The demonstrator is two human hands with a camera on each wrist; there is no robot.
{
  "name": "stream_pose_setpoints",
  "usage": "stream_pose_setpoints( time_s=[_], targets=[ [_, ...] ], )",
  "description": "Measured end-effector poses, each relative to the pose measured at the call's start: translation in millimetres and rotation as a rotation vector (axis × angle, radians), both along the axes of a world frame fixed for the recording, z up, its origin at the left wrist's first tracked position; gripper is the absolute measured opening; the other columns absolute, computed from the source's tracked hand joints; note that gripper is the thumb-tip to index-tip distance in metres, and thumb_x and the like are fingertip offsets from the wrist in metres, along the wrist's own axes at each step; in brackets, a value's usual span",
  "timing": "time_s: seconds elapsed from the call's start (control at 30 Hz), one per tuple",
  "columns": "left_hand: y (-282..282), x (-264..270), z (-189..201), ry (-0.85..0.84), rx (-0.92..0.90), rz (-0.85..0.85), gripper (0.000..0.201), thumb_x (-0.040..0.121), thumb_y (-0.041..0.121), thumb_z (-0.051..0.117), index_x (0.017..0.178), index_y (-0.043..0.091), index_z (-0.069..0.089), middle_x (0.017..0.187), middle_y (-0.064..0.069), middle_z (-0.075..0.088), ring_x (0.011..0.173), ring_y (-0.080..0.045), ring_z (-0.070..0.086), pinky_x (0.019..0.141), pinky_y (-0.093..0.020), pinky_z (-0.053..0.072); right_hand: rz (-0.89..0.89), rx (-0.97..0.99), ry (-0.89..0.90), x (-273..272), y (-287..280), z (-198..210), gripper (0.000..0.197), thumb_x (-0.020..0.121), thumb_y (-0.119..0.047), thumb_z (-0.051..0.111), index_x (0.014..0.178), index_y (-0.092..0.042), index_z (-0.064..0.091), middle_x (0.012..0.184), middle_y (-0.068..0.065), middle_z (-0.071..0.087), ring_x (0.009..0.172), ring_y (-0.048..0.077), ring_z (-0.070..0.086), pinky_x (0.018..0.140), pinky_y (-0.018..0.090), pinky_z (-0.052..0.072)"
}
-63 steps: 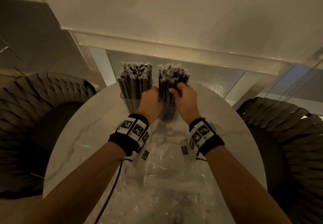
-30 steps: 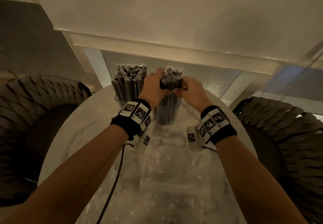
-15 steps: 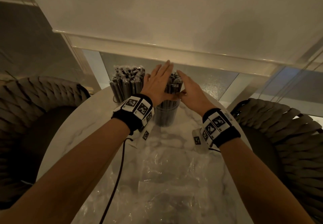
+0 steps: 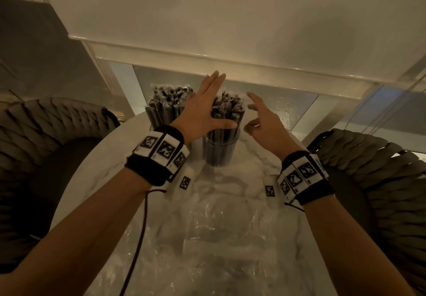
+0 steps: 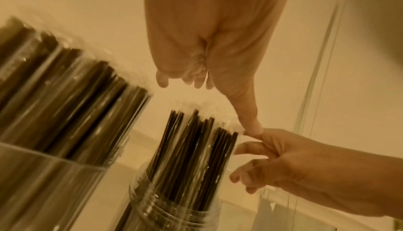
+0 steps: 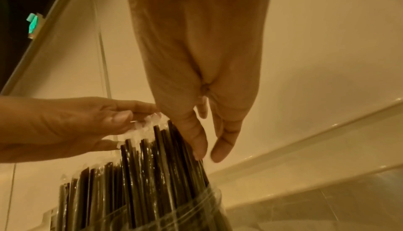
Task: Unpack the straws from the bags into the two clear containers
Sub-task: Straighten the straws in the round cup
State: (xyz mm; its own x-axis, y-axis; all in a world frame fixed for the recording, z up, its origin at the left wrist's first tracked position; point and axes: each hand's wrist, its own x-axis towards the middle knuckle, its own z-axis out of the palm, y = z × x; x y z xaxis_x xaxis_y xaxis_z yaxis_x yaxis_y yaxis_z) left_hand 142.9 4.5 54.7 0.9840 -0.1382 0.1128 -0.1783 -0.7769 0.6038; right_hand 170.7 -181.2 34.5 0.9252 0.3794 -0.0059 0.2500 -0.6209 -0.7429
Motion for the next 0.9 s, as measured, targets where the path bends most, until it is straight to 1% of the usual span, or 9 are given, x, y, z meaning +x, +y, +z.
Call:
stream_pose_setpoints(
  time_s=[0.07,0.13,0.23,0.33,0.57,0.67,0.77,0.87,0.9],
  targets=[
    [4.5,-9.2,4.5,-0.012,-0.028,-0.020,0.106,0.073,0.045,0.073,0.150,0.018,0.007,0.161,-0.001,0.001,0.148,-0.015,0.002,0.118,-0.039,0.006,0.022,-0.022,-0.046,-3.5,-2.5,3.8,0.086,0.080,0.011,0.056,0.151,-0.021,0.019,0.152,0.012,0.033,0.116,0.026,0.054,0.088,0.030,0.045],
    [5.5,-12.5,3.6,0.005,-0.004,-0.035,0.106,0.074,0.045,0.072,0.151,0.016,0.004,0.161,-0.002,0.000,0.148,-0.015,0.000,0.115,-0.029,0.004,0.066,-0.033,-0.141,-5.9,3.0,11.4,0.090,0.077,0.008,0.057,0.152,-0.016,0.013,0.158,0.012,0.020,0.141,0.030,0.028,0.110,0.034,0.030],
    [2.3,-8.0,-5.0,0.052,0.093,-0.069,0.108,0.077,0.046,0.068,0.150,0.012,-0.003,0.160,-0.005,-0.007,0.148,-0.019,-0.005,0.120,-0.043,0.005,0.174,-0.185,-0.226,-5.3,20.8,13.1,0.099,0.078,0.001,0.062,0.152,-0.012,-0.003,0.161,0.014,-0.005,0.148,0.032,-0.006,0.117,0.042,0.002],
    [-3.0,1.7,-16.4,0.082,0.217,-0.070,0.103,0.081,0.039,0.067,0.150,0.008,-0.004,0.160,-0.009,-0.008,0.148,-0.022,-0.005,0.119,-0.047,0.010,0.237,-0.371,-0.164,1.2,34.0,1.6,0.104,0.081,-0.003,0.064,0.150,-0.014,-0.014,0.160,0.008,-0.018,0.145,0.031,-0.020,0.116,0.050,-0.001],
    [-4.5,9.7,-30.6,0.059,0.378,-0.090,0.099,0.082,0.031,0.068,0.149,0.003,0.000,0.159,-0.015,0.002,0.148,-0.028,0.004,0.117,-0.049,0.022,0.251,-0.394,-0.232,8.6,33.3,-14.7,0.098,0.080,-0.002,0.065,0.151,-0.004,-0.003,0.161,0.014,-0.002,0.148,0.031,-0.009,0.120,0.052,0.012],
    [-2.3,4.8,-17.7,0.087,0.318,-0.102,0.103,0.081,0.036,0.069,0.150,0.007,-0.001,0.160,-0.010,0.000,0.148,-0.025,0.003,0.118,-0.051,0.017,0.264,-0.423,-0.209,4.0,27.8,-3.9,0.103,0.080,-0.003,0.067,0.151,-0.009,-0.007,0.161,0.010,-0.009,0.148,0.029,-0.011,0.119,0.055,0.009],
    [3.5,-4.3,3.0,0.057,0.252,-0.063,0.105,0.080,0.043,0.067,0.150,0.013,-0.005,0.160,-0.005,-0.006,0.148,-0.021,0.000,0.118,-0.049,0.012,0.182,-0.323,-0.209,-8.5,21.2,22.7,0.102,0.078,0.013,0.051,0.152,-0.021,-0.012,0.161,0.004,-0.017,0.147,0.028,-0.016,0.115,0.057,-0.001],
    [12.6,-24.9,22.3,-0.004,0.131,-0.026,0.098,0.083,0.048,0.060,0.151,0.015,-0.002,0.161,-0.004,-0.003,0.148,-0.018,0.002,0.120,-0.044,0.012,0.037,-0.135,-0.256,-24.1,6.6,40.2,0.101,0.072,0.021,0.040,0.153,-0.023,-0.003,0.162,0.004,-0.010,0.148,0.029,-0.011,0.116,0.059,-0.001],
    [15.2,-35.3,27.1,-0.019,0.088,-0.010,0.093,0.085,0.048,0.058,0.151,0.016,0.002,0.161,-0.003,0.001,0.148,-0.018,0.006,0.120,-0.041,0.013,0.006,-0.081,-0.281,-31.0,0.6,42.2,0.099,0.072,0.021,0.039,0.153,-0.022,0.003,0.162,0.005,-0.005,0.149,0.030,-0.006,0.117,0.060,0.006]
  ],
)
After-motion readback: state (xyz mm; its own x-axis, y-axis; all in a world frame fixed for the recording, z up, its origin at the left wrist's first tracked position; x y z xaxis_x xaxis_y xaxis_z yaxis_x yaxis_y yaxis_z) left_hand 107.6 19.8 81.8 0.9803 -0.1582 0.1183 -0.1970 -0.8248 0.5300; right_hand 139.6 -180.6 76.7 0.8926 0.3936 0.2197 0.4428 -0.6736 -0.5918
